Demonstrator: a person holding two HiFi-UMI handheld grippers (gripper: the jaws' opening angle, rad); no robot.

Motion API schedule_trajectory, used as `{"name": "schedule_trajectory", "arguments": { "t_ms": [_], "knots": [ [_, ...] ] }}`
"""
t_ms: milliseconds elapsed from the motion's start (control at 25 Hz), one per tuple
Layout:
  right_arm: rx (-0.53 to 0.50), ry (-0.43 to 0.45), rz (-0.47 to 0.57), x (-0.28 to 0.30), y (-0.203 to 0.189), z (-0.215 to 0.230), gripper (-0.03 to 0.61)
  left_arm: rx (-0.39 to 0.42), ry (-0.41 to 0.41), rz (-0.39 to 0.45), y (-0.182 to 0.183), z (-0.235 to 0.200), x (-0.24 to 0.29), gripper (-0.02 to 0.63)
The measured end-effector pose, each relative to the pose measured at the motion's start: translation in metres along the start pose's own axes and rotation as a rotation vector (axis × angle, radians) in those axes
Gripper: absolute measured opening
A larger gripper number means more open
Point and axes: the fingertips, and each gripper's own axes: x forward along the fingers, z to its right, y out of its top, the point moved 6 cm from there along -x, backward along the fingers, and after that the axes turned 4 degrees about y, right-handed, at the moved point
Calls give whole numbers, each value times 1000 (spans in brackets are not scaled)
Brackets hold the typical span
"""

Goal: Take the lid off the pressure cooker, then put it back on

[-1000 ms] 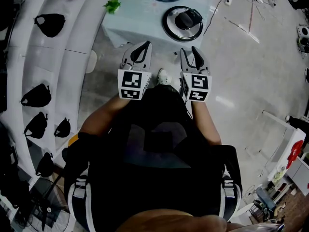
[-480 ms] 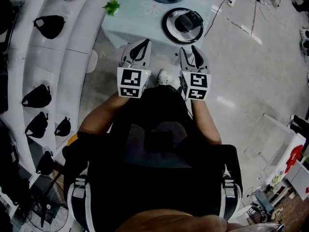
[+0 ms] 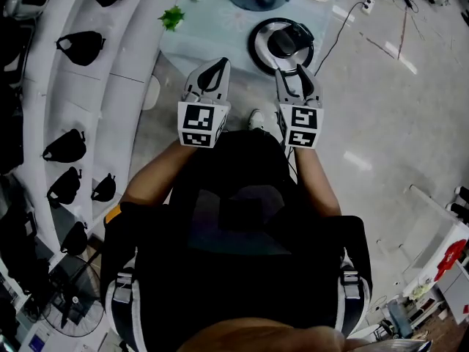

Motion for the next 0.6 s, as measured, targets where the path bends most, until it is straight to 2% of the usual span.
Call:
{"name": "schedule_trajectory", "arguments": {
  "t_ms": [280, 600],
  "knots": [
    [-21, 28, -19, 14, 1, 18, 234, 11, 13, -12, 6, 9, 18, 8],
    [-15, 15, -43, 29, -6, 19, 250, 16, -34, -21, 2, 7, 39, 8]
  ]
}}
